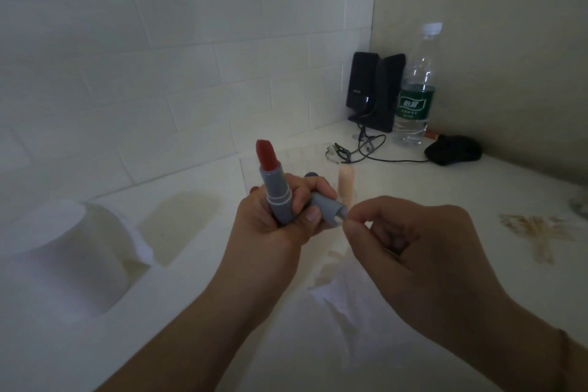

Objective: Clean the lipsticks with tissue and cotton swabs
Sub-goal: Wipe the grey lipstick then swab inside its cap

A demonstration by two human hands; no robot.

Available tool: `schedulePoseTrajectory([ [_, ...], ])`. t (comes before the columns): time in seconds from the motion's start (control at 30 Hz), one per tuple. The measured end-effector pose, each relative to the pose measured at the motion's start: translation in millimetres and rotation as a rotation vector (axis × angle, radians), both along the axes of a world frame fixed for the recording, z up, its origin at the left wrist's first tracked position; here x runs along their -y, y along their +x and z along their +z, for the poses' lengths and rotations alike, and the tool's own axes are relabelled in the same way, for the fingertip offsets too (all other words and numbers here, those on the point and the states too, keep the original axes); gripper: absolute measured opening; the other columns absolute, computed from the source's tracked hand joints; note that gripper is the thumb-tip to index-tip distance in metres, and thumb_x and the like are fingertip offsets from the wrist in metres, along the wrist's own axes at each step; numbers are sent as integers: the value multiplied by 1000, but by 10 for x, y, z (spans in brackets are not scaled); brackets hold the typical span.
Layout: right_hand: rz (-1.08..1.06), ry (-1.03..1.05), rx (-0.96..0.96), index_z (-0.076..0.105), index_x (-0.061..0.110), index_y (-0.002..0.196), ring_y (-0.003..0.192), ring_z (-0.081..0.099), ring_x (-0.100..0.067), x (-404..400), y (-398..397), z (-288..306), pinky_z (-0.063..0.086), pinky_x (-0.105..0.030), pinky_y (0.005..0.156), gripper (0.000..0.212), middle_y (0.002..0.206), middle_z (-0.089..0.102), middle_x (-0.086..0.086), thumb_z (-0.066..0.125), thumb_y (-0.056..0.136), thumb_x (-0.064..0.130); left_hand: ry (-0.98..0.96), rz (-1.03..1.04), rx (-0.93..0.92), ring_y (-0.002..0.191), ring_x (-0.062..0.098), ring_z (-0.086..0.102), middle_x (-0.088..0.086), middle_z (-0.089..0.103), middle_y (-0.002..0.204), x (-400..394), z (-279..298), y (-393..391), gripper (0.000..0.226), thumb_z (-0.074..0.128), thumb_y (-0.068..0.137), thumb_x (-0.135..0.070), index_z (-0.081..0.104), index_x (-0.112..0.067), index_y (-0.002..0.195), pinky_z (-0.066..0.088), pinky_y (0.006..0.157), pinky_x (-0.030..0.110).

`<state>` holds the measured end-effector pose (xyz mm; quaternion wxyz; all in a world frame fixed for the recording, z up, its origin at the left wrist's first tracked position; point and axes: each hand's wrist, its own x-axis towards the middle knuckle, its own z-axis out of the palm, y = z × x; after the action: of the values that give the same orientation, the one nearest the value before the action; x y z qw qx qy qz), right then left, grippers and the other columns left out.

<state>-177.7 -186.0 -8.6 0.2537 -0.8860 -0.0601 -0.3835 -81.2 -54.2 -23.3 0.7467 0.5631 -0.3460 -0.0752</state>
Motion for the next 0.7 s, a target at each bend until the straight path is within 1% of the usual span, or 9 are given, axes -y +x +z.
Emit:
schedulePoseTrajectory([
  [0.03,-3,5,5,64,20,71,37,33,-3,-1,2,1,22,1,44,9,43,23,21,66,79,17,-4,-3,-6,93,20,67,2,68,90,0,-1,2,18,55,75,1,44,-12,70,54,82,31],
  [0.13,11,-3,-18,64,21,70,36,34,-3,-12,8,-18,23,2,44,9,42,24,20,66,79,18,1,16,-6,98,21,66,2,69,91,-5,2,13,25,55,75,0,49,-22,64,54,83,32],
  [0.23,18,-19,-59,64,21,68,36,35,-2,4,15,-48,24,4,46,9,41,24,21,67,77,18,6,27,-23,99,21,66,2,69,90,-12,19,6,26,55,74,-1,49,-24,62,54,82,30],
  [0.33,-13,-54,-110,65,22,67,37,40,7,23,33,-69,25,5,45,7,39,21,26,67,74,21,-8,23,-66,98,21,66,2,69,89,-20,60,-1,28,55,75,-2,52,-26,60,55,82,31],
  [0.4,-36,-42,-85,63,22,67,39,41,11,40,37,-59,24,6,45,7,40,20,27,65,73,21,-30,24,-111,95,20,67,3,69,86,-22,92,3,37,54,83,4,54,-24,60,56,79,29],
  [0.47,-40,-15,-41,58,25,71,38,41,1,48,31,-34,25,2,43,8,40,23,23,63,77,21,-56,27,-204,90,20,69,5,69,82,-19,110,-9,38,47,88,14,51,-16,63,57,74,28],
  [0.53,-34,-1,-17,54,26,80,36,38,-7,41,23,-27,24,-5,39,8,39,27,17,57,87,26,-69,-3,-302,85,19,70,5,68,78,-1,125,-46,33,44,88,15,47,-10,67,58,72,28],
  [0.63,-32,6,-51,51,26,91,36,41,-10,41,41,-56,26,-13,36,13,41,35,7,43,94,36,-112,-75,-448,82,20,71,3,69,76,24,132,-86,28,41,90,13,45,-8,72,59,67,28],
  [0.7,-21,7,-76,49,29,91,36,42,-11,53,52,-87,27,-15,36,13,46,44,3,41,93,38,-135,-107,-495,79,19,71,3,69,75,25,140,-97,25,41,89,11,45,-8,74,60,66,29],
])
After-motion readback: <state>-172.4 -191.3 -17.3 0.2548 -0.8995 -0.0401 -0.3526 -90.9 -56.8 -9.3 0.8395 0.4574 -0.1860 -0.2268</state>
